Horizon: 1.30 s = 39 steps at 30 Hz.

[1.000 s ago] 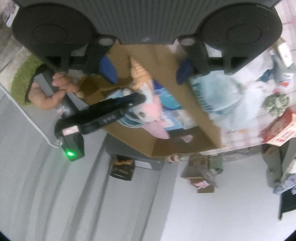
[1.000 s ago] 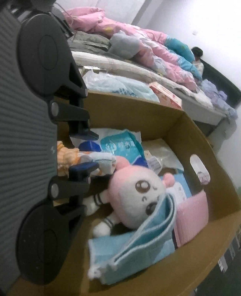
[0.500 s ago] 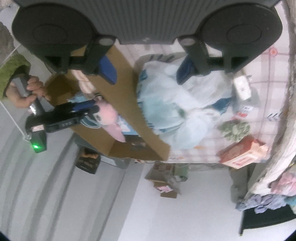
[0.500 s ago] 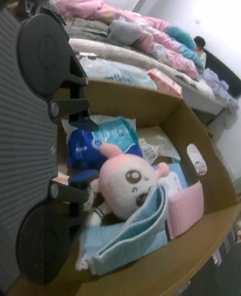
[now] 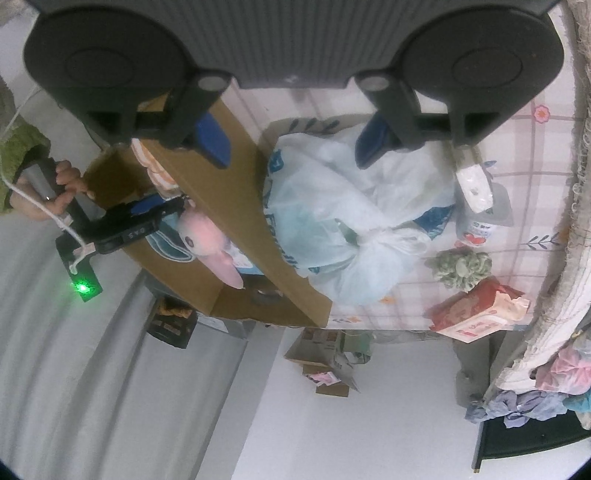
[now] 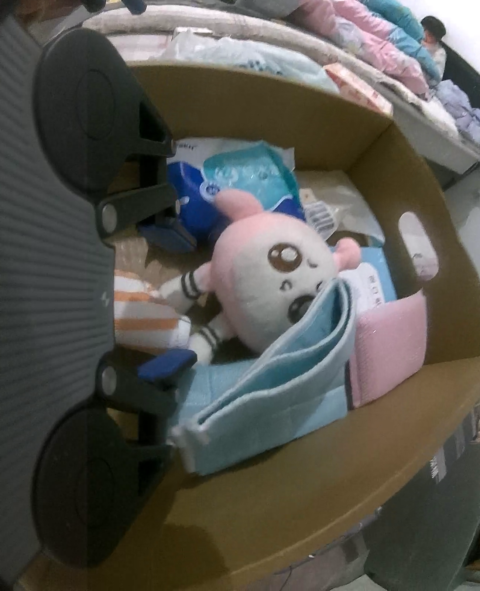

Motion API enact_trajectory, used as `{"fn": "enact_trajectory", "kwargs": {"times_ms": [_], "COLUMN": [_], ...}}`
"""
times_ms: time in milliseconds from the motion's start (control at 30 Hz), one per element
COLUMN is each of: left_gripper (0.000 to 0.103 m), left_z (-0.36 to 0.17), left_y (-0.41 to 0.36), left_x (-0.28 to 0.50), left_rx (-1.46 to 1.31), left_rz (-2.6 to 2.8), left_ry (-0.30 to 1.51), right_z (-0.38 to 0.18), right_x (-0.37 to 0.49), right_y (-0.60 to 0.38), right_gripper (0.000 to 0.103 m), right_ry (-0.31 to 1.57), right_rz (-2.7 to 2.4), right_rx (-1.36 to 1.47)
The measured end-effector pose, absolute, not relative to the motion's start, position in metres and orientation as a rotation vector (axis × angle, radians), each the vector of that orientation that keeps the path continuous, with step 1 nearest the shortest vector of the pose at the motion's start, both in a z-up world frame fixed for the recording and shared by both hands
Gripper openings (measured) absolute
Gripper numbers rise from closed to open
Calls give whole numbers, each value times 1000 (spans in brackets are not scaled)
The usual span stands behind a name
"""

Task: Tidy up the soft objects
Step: 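Open both grippers to release the sock and withdraw, then move both grippers back to the white cup on the bed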

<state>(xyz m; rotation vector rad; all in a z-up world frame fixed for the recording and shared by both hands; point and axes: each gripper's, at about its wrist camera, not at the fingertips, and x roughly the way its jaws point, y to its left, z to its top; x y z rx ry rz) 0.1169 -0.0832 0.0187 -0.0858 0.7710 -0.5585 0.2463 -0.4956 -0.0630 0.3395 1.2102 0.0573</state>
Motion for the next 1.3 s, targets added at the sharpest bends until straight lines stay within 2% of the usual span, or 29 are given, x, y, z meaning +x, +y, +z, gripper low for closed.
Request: {"fn": "enact_trajectory", "kwargs": {"times_ms": [67, 133, 200, 300, 467, 667, 733, 800, 867, 1300], "left_gripper": [76, 76, 76, 76, 76, 79, 80, 80, 81, 82], "left_z": [18, 17, 17, 16, 16, 16, 16, 16, 17, 24], "left_y": [-83, -82, -82, -82, -83, -81, -79, -77, -73, -34], "left_x": [116, 116, 117, 116, 115, 113, 113, 113, 113, 129], "left_rx": [-90, -92, -95, -100, -99, -94, -88, -79, -75, -78], "left_rz": [-561, -561, -559, -560, -563, -558, -544, -529, -515, -396], "left_ry": [771, 771, 775, 777, 774, 766, 761, 754, 743, 671], "right_z": [-66, -67, -66, -60, -46, -46, -44, -39, -32, 32], "right_x": [246, 243, 240, 235, 233, 236, 235, 234, 232, 248], "right_y": [-496, -494, -487, -475, -453, -443, -448, -454, -458, -421], "right_gripper": [55, 47, 34, 29, 27, 30, 35, 47, 50, 56], "right_ry": [1224, 1234, 1234, 1211, 1169, 1171, 1168, 1151, 1122, 971], "right_rz": [57, 73, 91, 139, 208, 199, 188, 184, 180, 329], "right_rx": [328, 314, 275, 239, 142, 60, 90, 144, 184, 320]}}
